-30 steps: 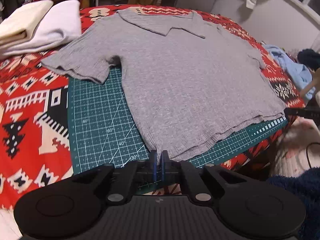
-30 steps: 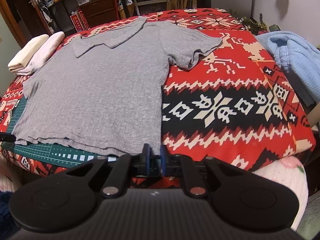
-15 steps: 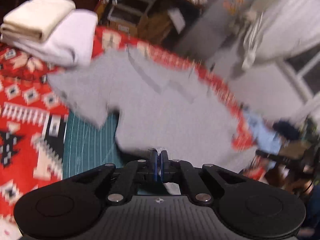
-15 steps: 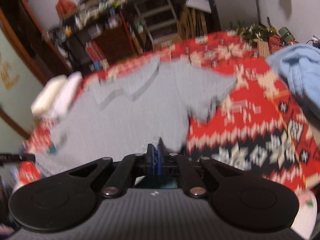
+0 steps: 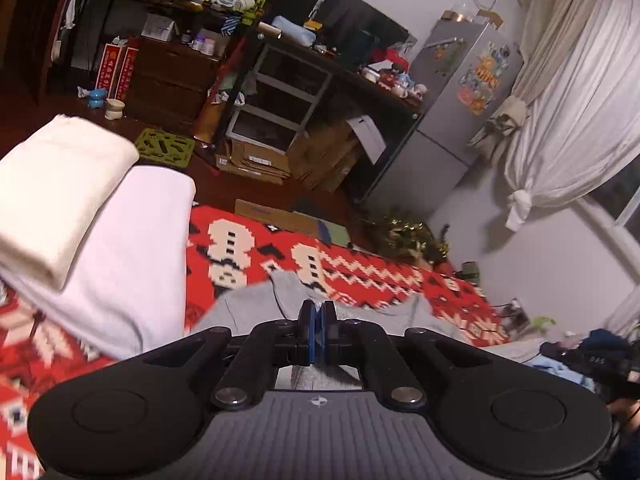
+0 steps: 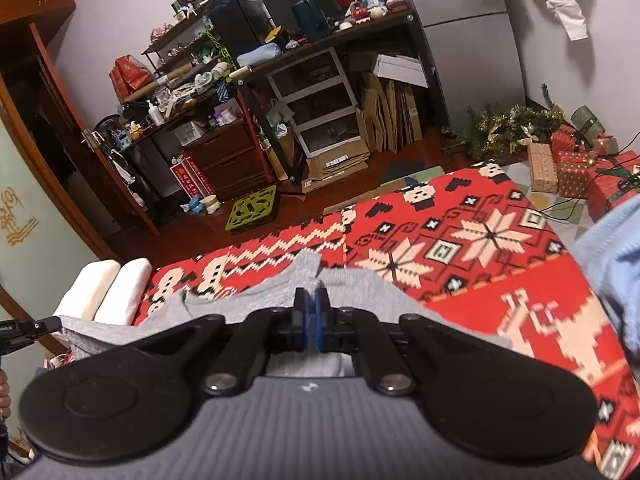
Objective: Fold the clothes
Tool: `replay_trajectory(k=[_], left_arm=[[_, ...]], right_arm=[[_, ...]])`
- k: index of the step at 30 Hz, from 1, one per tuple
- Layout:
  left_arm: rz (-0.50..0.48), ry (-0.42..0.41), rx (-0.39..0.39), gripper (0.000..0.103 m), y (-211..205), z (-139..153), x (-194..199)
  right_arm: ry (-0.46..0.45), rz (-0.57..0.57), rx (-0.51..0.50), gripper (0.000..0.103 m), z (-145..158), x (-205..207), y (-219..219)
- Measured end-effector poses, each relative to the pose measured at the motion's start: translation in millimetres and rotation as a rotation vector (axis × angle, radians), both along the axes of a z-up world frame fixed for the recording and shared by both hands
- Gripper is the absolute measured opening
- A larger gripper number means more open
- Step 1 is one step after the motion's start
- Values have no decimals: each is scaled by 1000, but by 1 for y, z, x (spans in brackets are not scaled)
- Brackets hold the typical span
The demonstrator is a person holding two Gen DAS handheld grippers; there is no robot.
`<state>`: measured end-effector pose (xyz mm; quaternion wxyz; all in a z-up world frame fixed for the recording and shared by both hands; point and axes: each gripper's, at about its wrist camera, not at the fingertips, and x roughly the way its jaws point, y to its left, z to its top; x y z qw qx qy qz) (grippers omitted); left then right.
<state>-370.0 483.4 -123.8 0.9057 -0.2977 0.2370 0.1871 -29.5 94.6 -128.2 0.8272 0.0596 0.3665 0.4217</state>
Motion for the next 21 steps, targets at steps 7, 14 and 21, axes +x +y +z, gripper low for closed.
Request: replay_trajectory(k=[7, 14, 21], left_arm=[[0, 92, -3, 3, 27, -31, 40], [26, 136, -32, 3, 47, -53, 57], [29, 199, 3, 3, 56, -69, 75]], right_arm=[[40, -8, -87, 3, -31, 35, 38], [52, -16, -124, 3, -55, 43, 51], [69, -38, -166, 3, -73, 58, 62]])
